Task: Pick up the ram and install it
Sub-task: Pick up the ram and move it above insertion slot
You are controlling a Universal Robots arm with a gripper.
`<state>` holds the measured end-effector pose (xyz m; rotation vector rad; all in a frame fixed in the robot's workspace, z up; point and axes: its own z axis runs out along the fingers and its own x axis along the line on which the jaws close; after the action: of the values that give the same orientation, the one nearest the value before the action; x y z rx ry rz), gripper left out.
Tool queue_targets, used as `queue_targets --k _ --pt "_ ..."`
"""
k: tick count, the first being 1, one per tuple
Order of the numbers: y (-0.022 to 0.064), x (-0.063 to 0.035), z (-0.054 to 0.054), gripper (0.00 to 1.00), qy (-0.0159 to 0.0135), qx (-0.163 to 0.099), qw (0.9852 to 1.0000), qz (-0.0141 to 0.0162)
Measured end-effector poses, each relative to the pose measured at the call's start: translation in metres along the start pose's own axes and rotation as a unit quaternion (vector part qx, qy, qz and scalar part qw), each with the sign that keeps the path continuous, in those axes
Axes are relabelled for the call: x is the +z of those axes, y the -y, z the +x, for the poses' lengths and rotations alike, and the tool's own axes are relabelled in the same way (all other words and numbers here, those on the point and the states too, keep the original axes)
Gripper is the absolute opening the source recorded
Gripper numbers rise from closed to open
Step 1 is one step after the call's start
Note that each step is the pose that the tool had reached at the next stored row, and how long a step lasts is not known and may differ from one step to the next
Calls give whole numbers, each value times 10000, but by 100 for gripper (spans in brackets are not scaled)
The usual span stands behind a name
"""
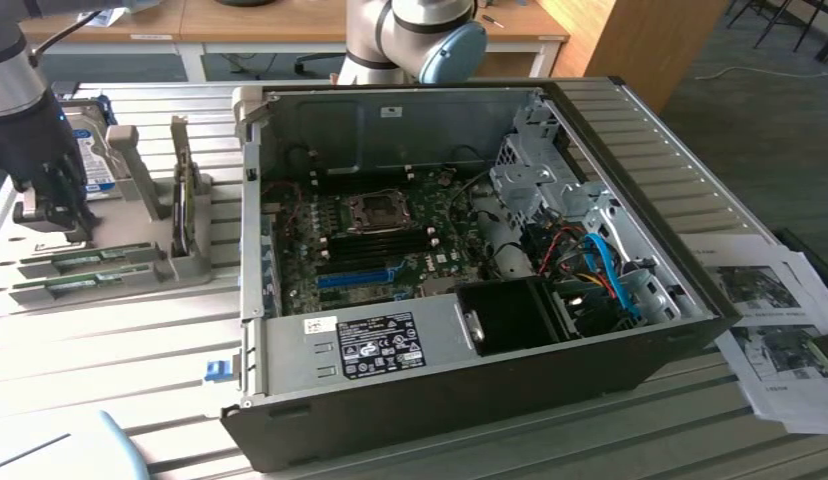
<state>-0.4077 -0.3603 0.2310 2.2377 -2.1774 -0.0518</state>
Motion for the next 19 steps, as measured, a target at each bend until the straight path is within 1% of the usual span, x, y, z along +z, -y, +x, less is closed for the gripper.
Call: queue_targets --k 9,19 --pt "0 1 20 29 0 0 10000 1" --pt "-3 0 105 29 1 0 10000 1"
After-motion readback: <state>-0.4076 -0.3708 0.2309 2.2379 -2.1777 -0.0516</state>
